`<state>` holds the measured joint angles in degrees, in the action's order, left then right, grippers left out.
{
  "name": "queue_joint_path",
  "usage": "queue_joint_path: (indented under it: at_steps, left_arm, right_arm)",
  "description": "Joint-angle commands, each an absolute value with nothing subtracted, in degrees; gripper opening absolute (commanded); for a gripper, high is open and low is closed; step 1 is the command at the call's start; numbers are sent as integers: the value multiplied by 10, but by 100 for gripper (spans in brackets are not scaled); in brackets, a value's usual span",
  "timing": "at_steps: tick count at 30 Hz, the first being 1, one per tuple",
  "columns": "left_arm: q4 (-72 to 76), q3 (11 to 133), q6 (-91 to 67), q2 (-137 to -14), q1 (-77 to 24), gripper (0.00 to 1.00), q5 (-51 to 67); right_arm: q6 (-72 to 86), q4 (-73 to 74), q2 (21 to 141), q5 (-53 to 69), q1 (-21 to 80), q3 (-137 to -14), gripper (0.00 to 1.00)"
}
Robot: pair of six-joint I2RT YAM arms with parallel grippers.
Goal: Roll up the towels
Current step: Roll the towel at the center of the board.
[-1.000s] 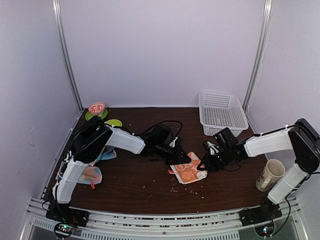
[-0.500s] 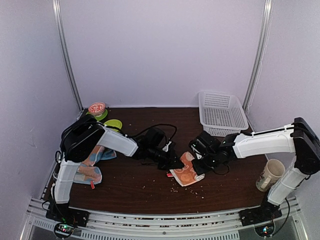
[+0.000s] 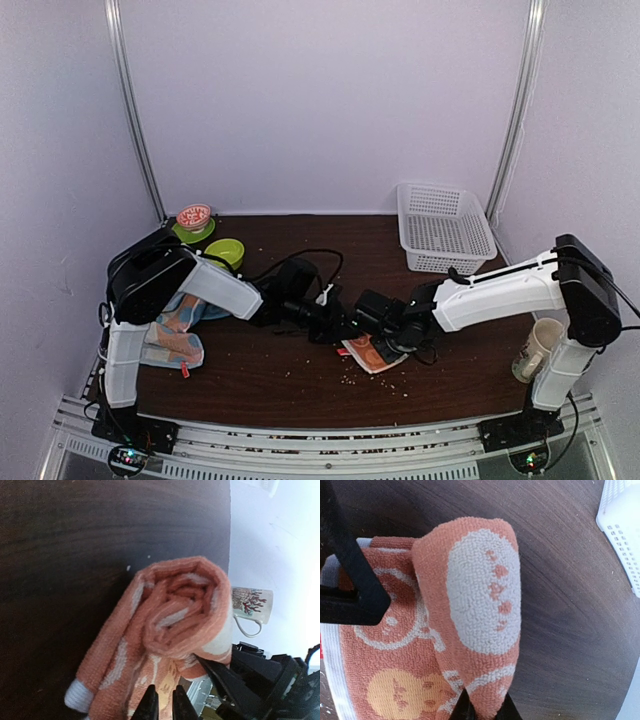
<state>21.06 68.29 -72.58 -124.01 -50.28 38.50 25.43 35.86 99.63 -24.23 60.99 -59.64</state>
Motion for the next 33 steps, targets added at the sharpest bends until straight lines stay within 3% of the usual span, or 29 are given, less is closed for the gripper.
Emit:
queue_joint_path:
  at_steps: [1, 33]
  left_arm:
    - [299, 682, -754, -1223, -499, 12, 393]
    - [358, 764, -790, -1309, -498, 17, 447]
  right_arm:
    - [266, 388, 1003, -304, 623, -602, 5]
    - [222, 322, 1007, -267, 662, -570, 9]
